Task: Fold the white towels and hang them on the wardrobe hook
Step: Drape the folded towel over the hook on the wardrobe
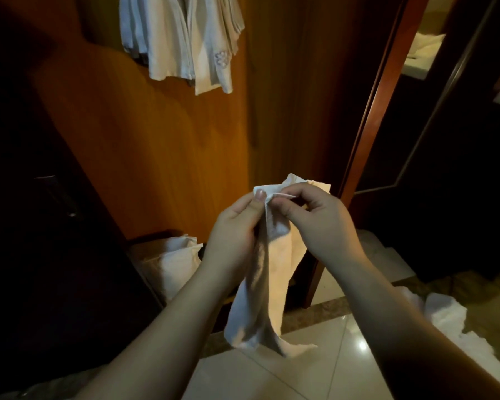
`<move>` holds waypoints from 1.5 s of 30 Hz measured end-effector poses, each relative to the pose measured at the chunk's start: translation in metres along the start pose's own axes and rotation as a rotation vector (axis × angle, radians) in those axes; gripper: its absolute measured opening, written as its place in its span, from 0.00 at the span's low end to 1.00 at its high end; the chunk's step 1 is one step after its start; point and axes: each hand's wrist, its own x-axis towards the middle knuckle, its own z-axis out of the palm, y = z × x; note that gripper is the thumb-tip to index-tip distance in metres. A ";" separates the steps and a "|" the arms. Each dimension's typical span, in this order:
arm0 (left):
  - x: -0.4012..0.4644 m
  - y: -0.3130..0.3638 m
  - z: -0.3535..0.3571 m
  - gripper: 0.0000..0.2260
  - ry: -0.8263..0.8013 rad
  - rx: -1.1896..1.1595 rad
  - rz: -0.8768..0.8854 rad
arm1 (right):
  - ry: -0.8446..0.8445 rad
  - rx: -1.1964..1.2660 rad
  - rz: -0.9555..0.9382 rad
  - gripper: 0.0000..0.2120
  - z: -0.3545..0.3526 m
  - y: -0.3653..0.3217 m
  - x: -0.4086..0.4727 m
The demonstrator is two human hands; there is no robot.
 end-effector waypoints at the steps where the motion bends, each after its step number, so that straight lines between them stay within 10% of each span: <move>1: 0.001 0.000 -0.001 0.17 -0.039 -0.082 -0.019 | 0.007 0.007 0.003 0.10 0.000 -0.001 0.001; 5: 0.003 0.004 -0.007 0.18 -0.125 -0.199 -0.033 | 0.015 -0.008 0.008 0.08 0.002 -0.002 0.004; 21: 0.011 0.002 -0.009 0.12 -0.065 0.540 0.197 | -0.223 -0.317 0.179 0.10 -0.016 -0.013 0.025; 34: 0.016 0.006 -0.007 0.07 -0.023 0.334 0.197 | -0.193 -0.132 0.141 0.09 -0.024 -0.013 0.025; 45: 0.043 0.029 -0.058 0.10 0.018 0.099 0.161 | -0.684 -0.848 0.383 0.13 -0.080 0.029 0.065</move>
